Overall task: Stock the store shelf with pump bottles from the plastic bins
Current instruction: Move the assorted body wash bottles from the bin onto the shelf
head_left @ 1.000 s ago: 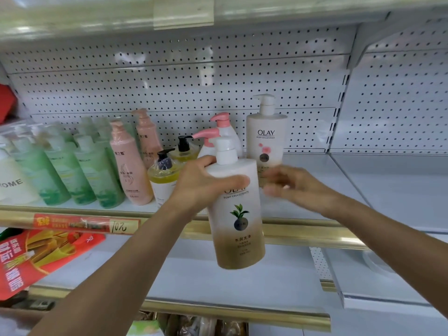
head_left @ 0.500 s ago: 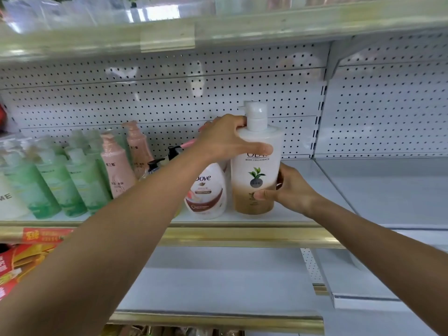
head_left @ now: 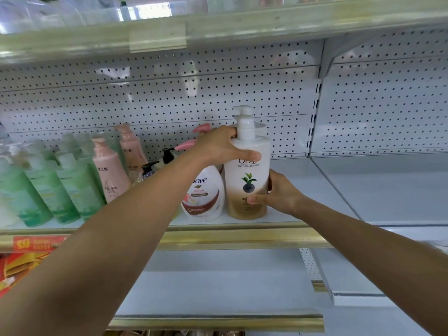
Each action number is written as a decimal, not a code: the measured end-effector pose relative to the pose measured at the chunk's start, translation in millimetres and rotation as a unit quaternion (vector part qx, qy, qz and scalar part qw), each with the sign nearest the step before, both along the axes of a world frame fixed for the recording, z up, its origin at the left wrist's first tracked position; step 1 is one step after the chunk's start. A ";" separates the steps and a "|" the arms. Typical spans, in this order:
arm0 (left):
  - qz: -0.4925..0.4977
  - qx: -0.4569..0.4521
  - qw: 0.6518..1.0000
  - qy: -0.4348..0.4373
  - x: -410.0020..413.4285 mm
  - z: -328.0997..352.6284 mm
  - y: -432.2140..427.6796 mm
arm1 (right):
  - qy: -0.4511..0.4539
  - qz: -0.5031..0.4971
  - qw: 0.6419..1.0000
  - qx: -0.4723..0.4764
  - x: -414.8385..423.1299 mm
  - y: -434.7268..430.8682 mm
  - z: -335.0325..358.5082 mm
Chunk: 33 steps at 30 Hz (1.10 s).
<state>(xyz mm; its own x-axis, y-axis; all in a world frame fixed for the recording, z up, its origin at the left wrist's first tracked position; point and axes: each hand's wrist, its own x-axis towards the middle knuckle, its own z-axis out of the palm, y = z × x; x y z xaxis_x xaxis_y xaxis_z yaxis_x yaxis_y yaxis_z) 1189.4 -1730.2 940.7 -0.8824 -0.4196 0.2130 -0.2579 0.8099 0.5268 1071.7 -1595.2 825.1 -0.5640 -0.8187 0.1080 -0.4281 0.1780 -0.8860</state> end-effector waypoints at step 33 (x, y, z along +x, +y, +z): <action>0.043 0.179 0.929 -0.321 214.1 -416.9 259.0 | 0.078 0.076 0.912 0.395 123.1 295.1 -284.3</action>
